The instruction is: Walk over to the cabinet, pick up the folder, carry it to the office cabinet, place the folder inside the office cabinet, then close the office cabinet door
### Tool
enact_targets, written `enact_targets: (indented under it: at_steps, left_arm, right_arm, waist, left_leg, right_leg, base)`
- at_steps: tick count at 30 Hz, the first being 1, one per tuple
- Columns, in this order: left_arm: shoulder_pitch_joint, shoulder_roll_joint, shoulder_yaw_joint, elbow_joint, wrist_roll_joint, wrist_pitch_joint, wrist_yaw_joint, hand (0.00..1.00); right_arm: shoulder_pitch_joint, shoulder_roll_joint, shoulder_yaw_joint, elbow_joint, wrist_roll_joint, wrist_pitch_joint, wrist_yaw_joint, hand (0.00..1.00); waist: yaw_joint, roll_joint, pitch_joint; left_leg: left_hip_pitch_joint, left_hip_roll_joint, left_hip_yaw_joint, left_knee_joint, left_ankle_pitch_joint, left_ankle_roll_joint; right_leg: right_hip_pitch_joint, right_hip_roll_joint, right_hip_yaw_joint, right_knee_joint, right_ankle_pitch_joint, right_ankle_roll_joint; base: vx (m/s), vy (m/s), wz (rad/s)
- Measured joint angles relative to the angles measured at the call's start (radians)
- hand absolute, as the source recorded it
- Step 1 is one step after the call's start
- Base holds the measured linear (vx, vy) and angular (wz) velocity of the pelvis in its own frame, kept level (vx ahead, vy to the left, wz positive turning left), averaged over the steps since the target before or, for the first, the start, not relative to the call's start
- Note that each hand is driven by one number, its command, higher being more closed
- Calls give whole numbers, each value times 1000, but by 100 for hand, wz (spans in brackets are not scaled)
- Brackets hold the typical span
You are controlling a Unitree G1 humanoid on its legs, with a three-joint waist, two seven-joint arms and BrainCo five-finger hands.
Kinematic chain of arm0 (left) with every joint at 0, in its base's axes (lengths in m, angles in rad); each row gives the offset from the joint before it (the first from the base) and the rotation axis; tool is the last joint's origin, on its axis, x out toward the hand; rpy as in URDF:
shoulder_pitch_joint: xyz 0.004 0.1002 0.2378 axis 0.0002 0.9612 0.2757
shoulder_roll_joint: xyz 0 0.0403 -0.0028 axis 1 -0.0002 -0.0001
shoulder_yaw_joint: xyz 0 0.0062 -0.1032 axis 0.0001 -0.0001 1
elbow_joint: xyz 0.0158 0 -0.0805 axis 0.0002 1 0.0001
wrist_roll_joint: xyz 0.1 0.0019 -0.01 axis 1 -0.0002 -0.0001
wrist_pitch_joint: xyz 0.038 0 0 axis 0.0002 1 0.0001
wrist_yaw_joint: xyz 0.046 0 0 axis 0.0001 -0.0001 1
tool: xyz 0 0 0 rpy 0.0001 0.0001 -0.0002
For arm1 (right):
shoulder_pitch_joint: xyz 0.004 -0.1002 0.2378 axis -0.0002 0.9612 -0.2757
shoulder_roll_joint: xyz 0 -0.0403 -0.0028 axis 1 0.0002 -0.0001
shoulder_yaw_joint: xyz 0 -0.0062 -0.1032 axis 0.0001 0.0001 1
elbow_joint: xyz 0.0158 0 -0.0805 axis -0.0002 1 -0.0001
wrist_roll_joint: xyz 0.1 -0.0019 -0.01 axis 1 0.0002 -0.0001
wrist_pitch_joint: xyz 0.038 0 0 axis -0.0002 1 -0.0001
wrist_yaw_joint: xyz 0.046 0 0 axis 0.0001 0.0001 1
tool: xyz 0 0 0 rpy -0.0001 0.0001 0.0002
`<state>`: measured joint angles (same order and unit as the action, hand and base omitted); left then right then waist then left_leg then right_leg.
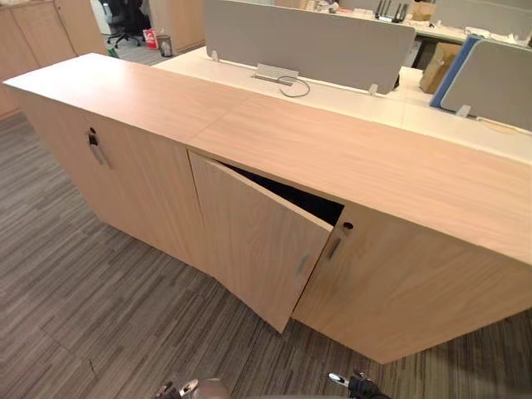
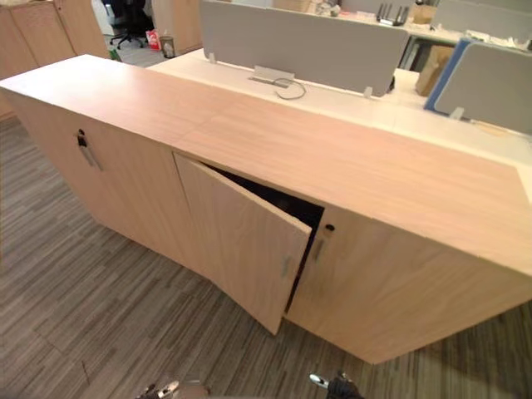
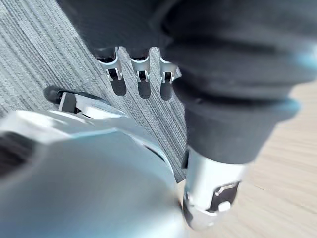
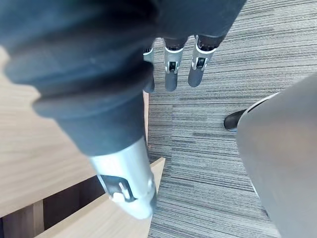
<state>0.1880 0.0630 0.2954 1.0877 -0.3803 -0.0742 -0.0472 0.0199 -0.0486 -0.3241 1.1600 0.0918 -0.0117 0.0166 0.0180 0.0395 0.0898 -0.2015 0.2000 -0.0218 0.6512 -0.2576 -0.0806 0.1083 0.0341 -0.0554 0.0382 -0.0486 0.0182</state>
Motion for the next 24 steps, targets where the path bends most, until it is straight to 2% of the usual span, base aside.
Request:
enact_targets:
  at_steps: [1,2,4,7,9,11,13,16,19,24]
  left_arm:
    - [22,-28,20,0,-44,0,-7,0]
    - [33,-39,32,4,-68,-1,-8,0]
    - [57,-37,60,1,-130,-3,-12,0]
    - [70,-27,53,0,-139,-2,-15,0]
    - [67,-7,10,-12,-93,-8,-9,0]
    - [37,15,-86,-82,10,-22,19,0]
    - [0,21,-152,-126,125,-39,54,0]
    - [-81,1,-267,-162,298,-68,107,0]
    - [-122,-7,-273,-145,300,-71,110,0]
    - [-122,1,-273,-123,211,-71,103,0]
  right_arm:
    - [-11,-12,-1,1,1,-1,-1,0]
    - [-18,-11,-2,4,1,-1,-3,0]
    - [-8,3,41,2,2,2,-4,0]
    - [21,0,133,-16,4,1,-3,0]
    - [34,0,166,-22,4,0,-2,0]
    - [55,-1,172,-29,5,-1,-3,0]
    - [59,-1,172,-29,5,-3,-9,0]
    - [61,7,167,-28,6,-15,-37,0]
    - [58,16,150,-27,7,-27,-55,0]
    - [52,16,147,-24,5,-27,-58,0]
  waist:
    - [5,18,4]
    - [10,20,8]
    - [17,-11,6]
    - [17,-32,-36]
    - [18,-41,-66]
    - [16,-46,-98]
    - [13,-48,-105]
    - [-6,-54,-113]
    - [-27,-59,-116]
    - [-29,-62,-111]
  left_leg:
    - [35,-51,-94,-110,-11,-8]
    - [52,-59,-93,-138,-17,1]
    - [77,-76,-38,-186,-3,16]
    - [109,-107,4,-247,19,40]
    - [141,-131,26,-333,58,47]
    - [176,-153,35,-444,114,50]
    - [191,-159,31,-496,145,48]
    - [222,-161,25,-558,174,44]
    - [222,-159,35,-566,175,44]
    - [224,-160,62,-571,175,44]
  right_leg:
    - [-35,3,31,10,0,1]
    - [-40,-1,45,12,-1,3]
    - [-37,-30,61,-13,18,19]
    - [-36,-73,65,-27,33,31]
    - [-43,-101,64,-38,45,48]
    - [-57,-122,56,-57,54,61]
    - [-55,-128,49,-69,57,64]
    - [-52,-128,34,-83,63,63]
    - [-54,-120,42,-103,72,59]
    - [-62,-118,65,-121,92,59]
  base:
    - [-60,243,-81]
    - [-63,209,-68]
    - [-33,165,-45]
    - [12,151,-23]
    - [76,54,-21]
    - [102,-10,-8]
    - [97,-32,8]
    - [57,-18,3]
    - [20,0,-13]
    - [-3,21,-16]
